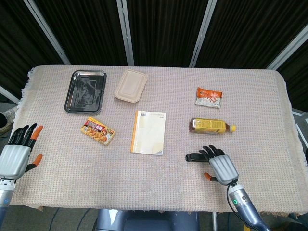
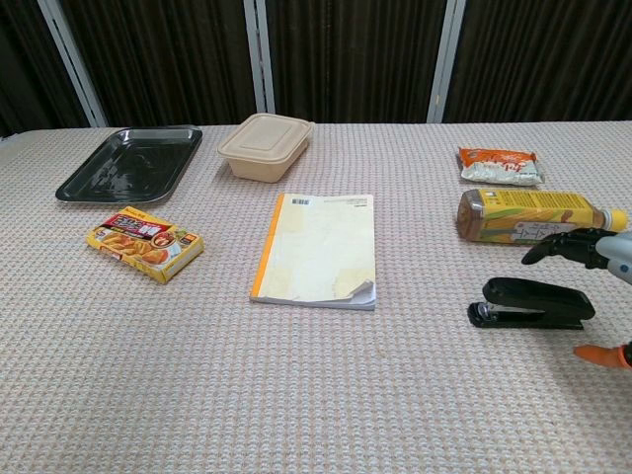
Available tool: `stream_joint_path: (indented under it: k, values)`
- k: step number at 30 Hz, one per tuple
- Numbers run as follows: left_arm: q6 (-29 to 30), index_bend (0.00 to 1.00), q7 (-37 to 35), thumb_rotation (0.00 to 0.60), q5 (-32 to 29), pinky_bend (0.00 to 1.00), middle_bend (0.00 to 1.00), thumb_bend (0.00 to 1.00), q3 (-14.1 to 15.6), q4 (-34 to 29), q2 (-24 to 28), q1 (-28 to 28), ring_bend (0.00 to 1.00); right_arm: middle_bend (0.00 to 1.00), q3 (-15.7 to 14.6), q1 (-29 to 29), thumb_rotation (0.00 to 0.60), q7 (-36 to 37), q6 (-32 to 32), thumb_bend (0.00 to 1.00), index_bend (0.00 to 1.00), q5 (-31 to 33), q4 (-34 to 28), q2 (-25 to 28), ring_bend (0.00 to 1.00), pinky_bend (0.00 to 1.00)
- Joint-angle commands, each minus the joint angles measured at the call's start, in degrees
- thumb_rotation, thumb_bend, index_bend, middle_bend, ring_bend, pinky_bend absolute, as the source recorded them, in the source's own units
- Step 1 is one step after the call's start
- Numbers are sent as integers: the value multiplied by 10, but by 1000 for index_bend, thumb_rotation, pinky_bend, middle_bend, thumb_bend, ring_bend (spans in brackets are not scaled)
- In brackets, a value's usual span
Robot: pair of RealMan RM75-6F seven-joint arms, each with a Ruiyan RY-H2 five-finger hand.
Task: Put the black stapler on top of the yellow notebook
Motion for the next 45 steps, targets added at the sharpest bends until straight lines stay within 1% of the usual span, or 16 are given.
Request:
stream_joint_path:
  k: [1, 7, 10, 13, 15, 18, 25, 28, 30, 33, 36, 38, 42, 45]
  values:
    - [-1, 0, 1, 600, 0, 88, 0, 322, 1, 0, 0, 0, 0, 137, 1, 9, 600, 9, -10, 205, 178, 6, 16, -11, 114, 258]
    - [-3, 0, 1, 600, -3, 88, 0, 321, 0, 1, -1, -1, 0, 151, 3, 26, 600, 23, -27, 221, 192, 15, 42, -26, 129, 264]
    - [-5, 0, -2, 600, -7, 89, 0, 321, -1, 2, -1, -2, 0, 175, 6, 36, 600, 27, -33, 239, 226, 19, 51, -33, 156, 290]
    - [-13, 0, -2, 600, -12, 89, 0, 322, -3, 4, -1, -6, 0, 214, 10, 46, 600, 30, -37, 254, 278, 22, 64, -42, 206, 339]
    - [-15, 0, -1, 600, -14, 89, 0, 321, -3, 4, -2, -7, 0, 262, 12, 50, 600, 30, -36, 263, 341, 22, 70, -46, 268, 401]
    - [-17, 0, -1, 600, -17, 89, 0, 322, -4, 5, -2, -8, 0, 296, 12, 54, 600, 28, -34, 269, 410, 23, 80, -52, 318, 450]
    - [-19, 0, 2, 600, -21, 89, 0, 323, -5, 5, -3, -9, 0, 344, 15, 64, 600, 45, -34, 284, 470, 27, 105, -67, 374, 510]
    - [-21, 0, 4, 600, -23, 89, 0, 323, -4, 5, -4, -10, 0, 394, 15, 67, 600, 56, -31, 307, 528, 24, 119, -73, 431, 580]
    - [-23, 0, 6, 600, -24, 89, 0, 324, -4, 5, -4, -11, 0, 440, 14, 69, 600, 57, -26, 342, 584, 21, 128, -78, 482, 636]
    - [-23, 0, 7, 600, -24, 89, 0, 323, -4, 4, -5, -11, 0, 477, 14, 69, 600, 47, -11, 393, 635, 15, 139, -85, 542, 695]
    - [-21, 0, 6, 600, -22, 89, 0, 323, -4, 4, -5, -11, 0, 492, 13, 68, 600, 48, 3, 421, 658, 9, 143, -91, 597, 739]
    - [-19, 0, 5, 600, -21, 89, 0, 322, -3, 3, -4, -10, 0, 496, 12, 67, 600, 49, 10, 429, 663, 5, 144, -92, 613, 748]
    - [-19, 0, 2, 600, -20, 89, 0, 324, -3, 4, -3, -11, 0, 497, 7, 65, 600, 43, 21, 431, 663, -1, 135, -90, 614, 748]
    - [-21, 0, 1, 600, -20, 89, 0, 324, -3, 4, -4, -12, 0, 497, 6, 65, 600, 29, 30, 431, 663, -5, 116, -86, 614, 748]
